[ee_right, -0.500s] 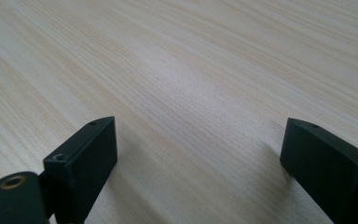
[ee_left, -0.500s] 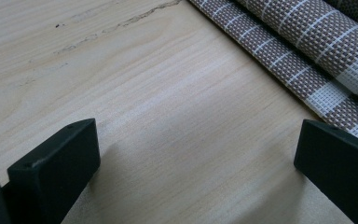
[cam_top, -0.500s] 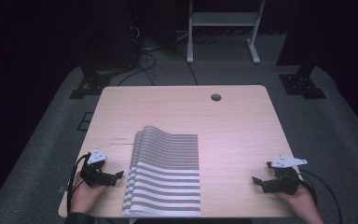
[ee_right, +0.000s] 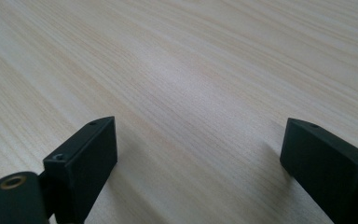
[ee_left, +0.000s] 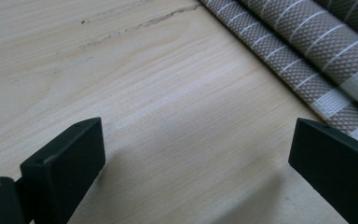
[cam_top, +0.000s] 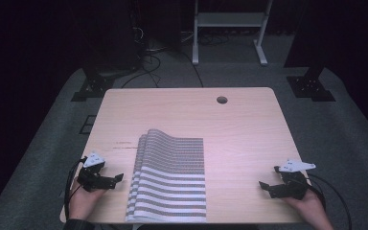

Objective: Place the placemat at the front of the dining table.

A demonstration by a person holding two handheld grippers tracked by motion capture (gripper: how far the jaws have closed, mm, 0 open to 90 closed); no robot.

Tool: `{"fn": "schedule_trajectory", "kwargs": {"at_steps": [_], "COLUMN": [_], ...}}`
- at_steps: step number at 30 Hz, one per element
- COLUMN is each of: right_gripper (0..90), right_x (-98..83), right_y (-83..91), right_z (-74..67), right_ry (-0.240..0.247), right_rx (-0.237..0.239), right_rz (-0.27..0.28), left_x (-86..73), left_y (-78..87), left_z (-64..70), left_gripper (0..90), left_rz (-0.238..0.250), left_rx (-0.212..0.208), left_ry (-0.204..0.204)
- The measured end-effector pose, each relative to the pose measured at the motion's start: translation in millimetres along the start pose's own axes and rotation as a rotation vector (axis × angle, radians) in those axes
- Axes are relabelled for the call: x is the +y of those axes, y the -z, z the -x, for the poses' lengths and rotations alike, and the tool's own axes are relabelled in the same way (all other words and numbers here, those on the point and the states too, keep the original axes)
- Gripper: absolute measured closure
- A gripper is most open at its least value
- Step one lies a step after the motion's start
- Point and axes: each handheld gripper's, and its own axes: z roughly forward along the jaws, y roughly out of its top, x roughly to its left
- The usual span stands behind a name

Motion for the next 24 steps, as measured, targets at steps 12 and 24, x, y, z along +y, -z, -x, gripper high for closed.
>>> {"fn": "schedule_trajectory", "kwargs": {"at_steps": [12,24], "right_gripper": [9.6,9.6], "right_x": [-0.1,-0.4], "right_y": [0.0,0.2], "right_z": [-0.5,-1.6], "right_ry": [0.008,0.013], "right_rx": [0.007,0.011], "right_rz": [0.0,0.0], "left_x": [9.9,19.0], "left_y": [21.9,32.3], "left_z": [5.3,19.9], "left_gripper": [4.4,7.5], "left_rz": [0.048,0.04], "left_rx": [-0.031,-0.065], "left_ry": [0.044,0.033]}}
